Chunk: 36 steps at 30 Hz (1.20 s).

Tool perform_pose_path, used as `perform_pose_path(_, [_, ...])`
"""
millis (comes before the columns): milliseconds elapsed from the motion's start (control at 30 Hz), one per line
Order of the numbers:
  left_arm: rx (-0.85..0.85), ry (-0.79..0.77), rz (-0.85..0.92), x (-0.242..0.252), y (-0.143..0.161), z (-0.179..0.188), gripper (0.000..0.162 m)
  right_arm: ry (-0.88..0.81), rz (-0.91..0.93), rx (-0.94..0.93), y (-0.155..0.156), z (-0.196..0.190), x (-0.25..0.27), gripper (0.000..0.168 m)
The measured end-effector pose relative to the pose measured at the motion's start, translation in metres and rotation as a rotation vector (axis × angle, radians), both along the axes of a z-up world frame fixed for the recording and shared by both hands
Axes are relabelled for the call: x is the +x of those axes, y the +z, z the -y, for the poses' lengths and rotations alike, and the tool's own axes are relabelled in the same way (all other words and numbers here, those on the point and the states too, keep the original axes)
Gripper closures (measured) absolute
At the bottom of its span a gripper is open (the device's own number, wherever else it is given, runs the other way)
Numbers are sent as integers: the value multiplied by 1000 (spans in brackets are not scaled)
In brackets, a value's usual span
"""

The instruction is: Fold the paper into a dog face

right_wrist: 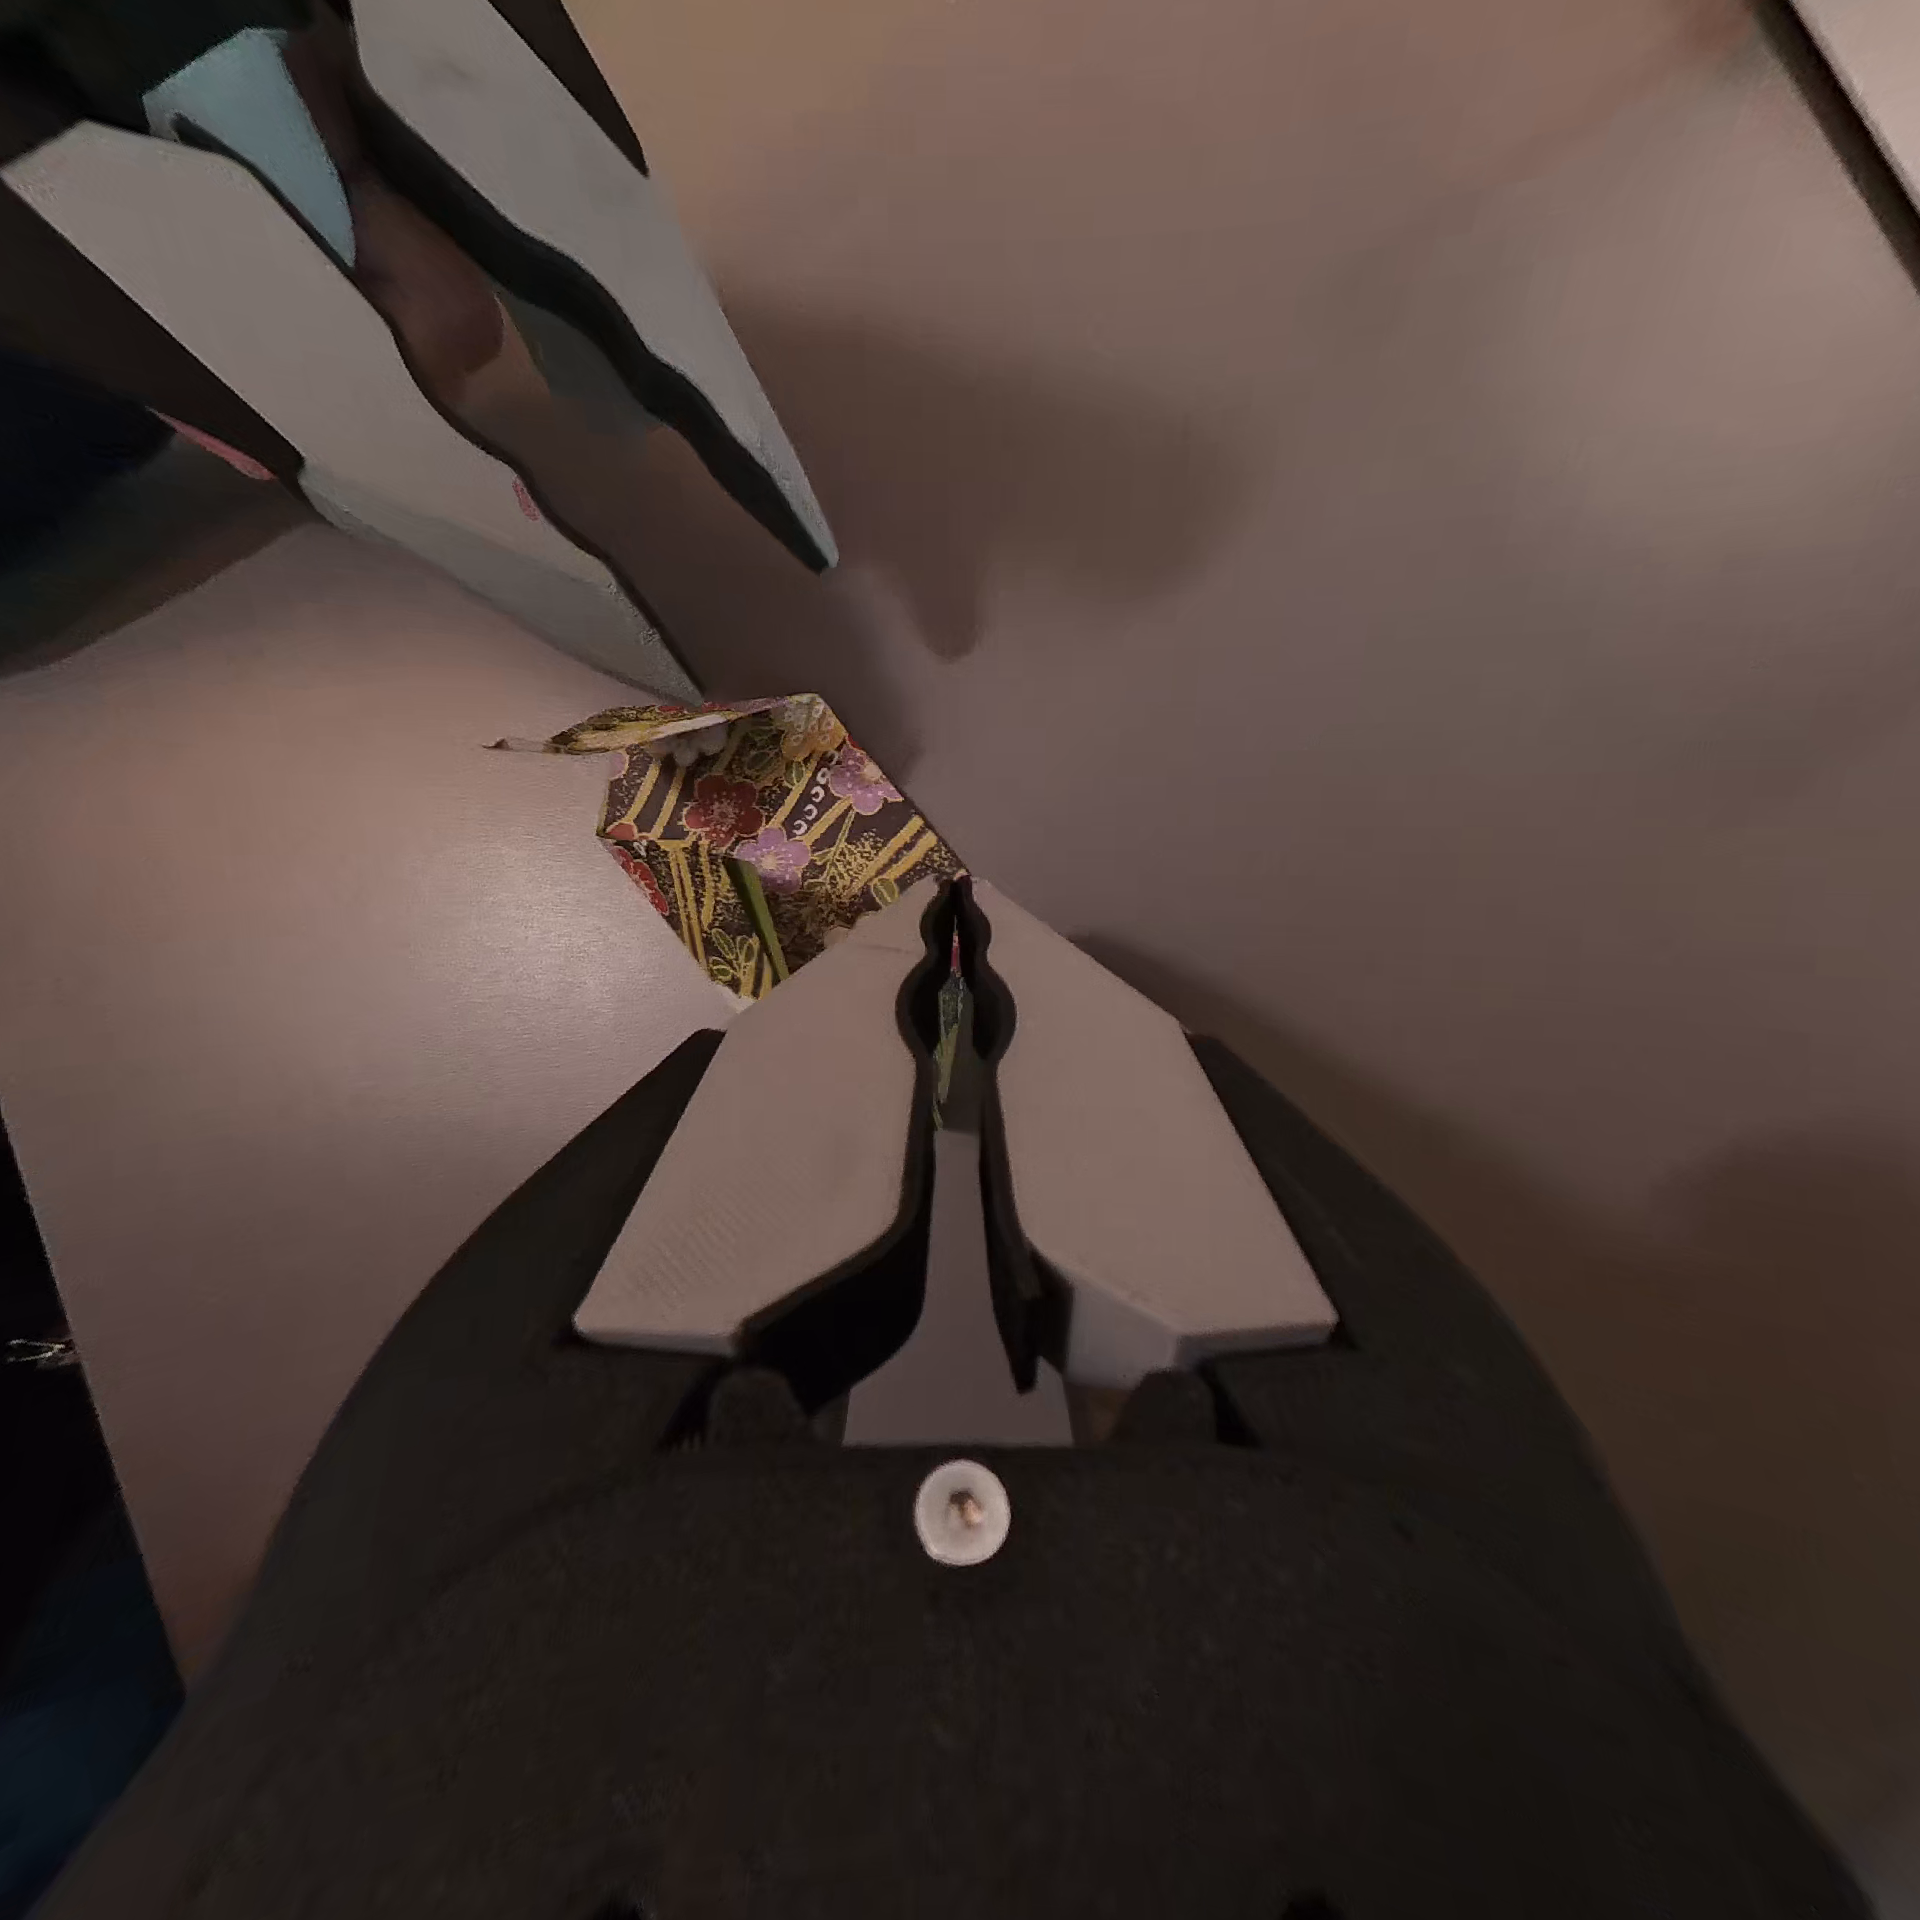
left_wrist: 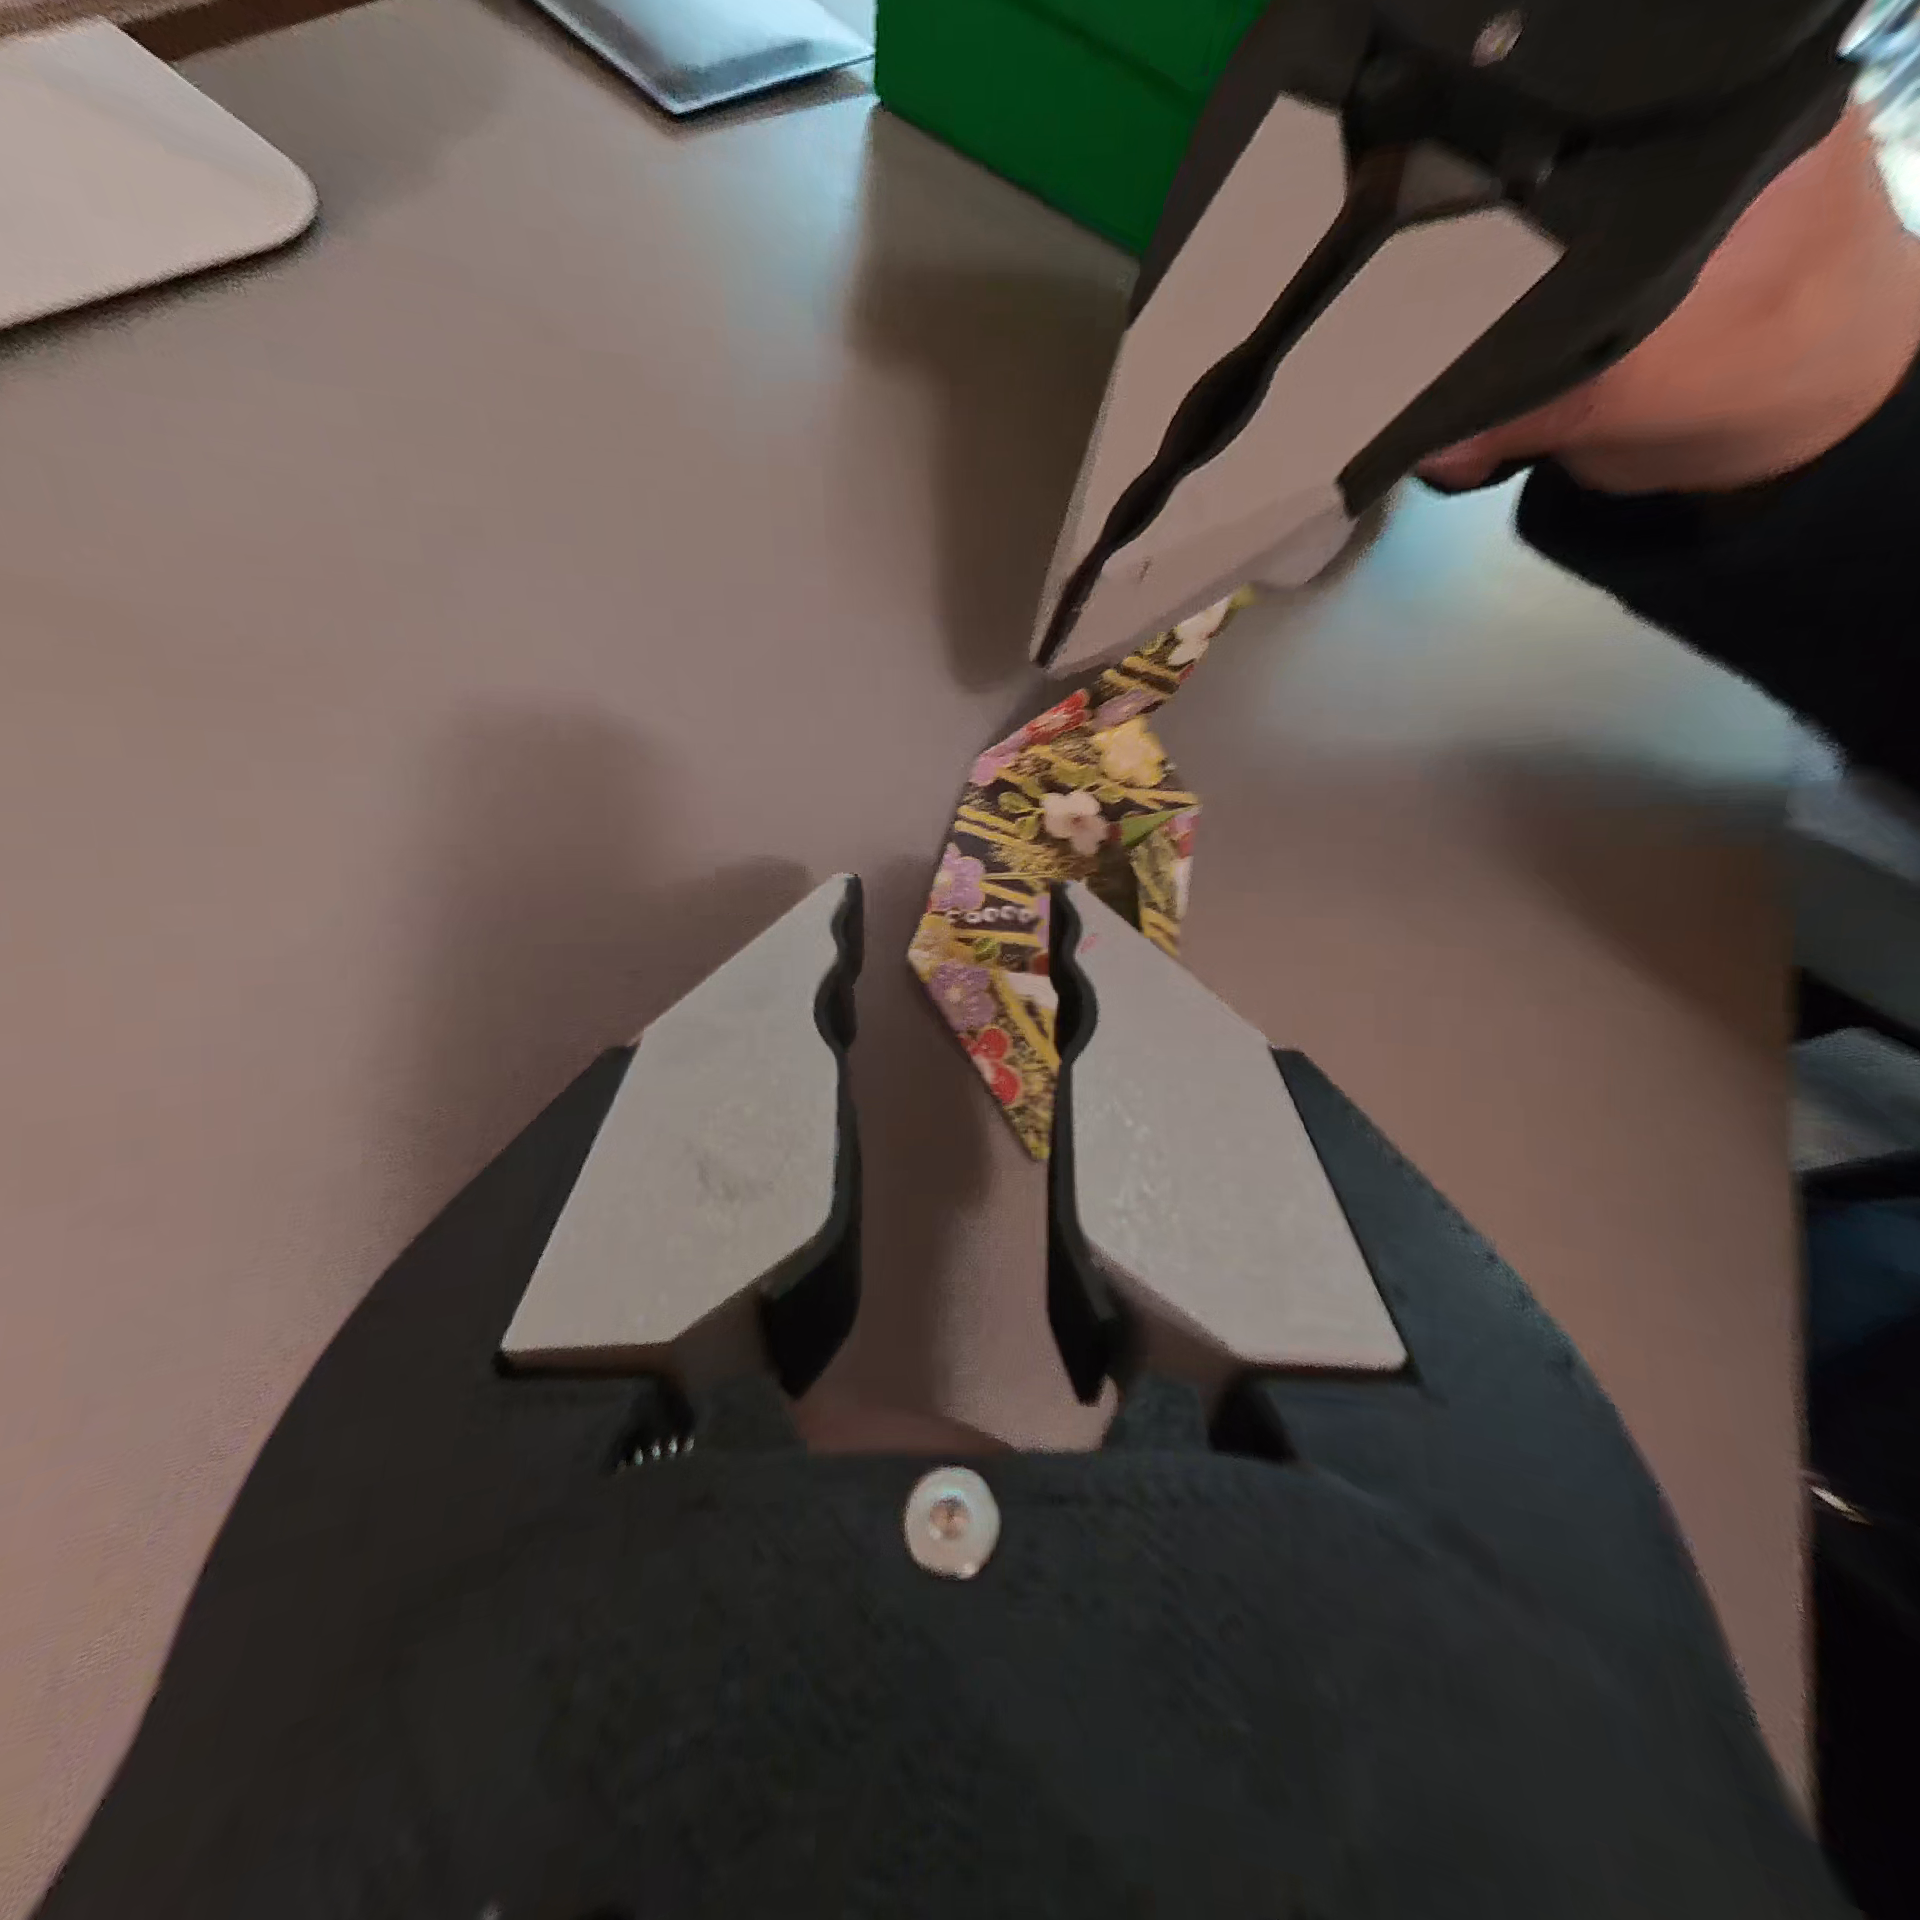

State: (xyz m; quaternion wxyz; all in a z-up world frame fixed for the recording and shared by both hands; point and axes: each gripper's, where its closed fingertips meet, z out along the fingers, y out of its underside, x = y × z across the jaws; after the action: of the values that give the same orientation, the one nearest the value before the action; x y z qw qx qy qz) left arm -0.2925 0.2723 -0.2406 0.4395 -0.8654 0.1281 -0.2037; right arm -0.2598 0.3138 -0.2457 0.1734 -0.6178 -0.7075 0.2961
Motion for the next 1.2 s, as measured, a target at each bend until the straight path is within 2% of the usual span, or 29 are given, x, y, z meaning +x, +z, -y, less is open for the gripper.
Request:
perform_pose_path(133, [-68,69,-50,-15,-14,-1,128,-23,38,18,-7,-4,5,168])
perform_pose_path(233, [-93,80,-12,-18,-14,1,128,-67,8,-40,4,-9,9,168])
perform_pose_path(433, [-99,105,-8,-24,-12,1,128,-94,-73,-248,42,6,26,144])
perform_pose_path(567, [-119,91,-25,-20,-18,2,128,-109,23,-120,15,9,33,137])
perform_pose_path(633, [-131,82,-27,-18,-21,3,128,-105,51,-52,0,9,31,142])
perform_pose_path(700, [-146,81,-22,-18,-25,4,129,-90,56,-37,-9,12,27,164])
perform_pose_path(733, [-154,82,-17,-18,-26,4,129,-86,41,-25,-10,12,24,168])
perform_pose_path(900, [-188,87,47,-18,-28,5,126,-82,-138,90,17,6,15,168])
perform_pose_path(1100, [-112,13,206,-1,0,5,125,-67,-281,224,39,2,18,168])
perform_pose_path(1200, [-102,27,176,-3,-3,2,127,-35,-321,244,43,10,18,168])
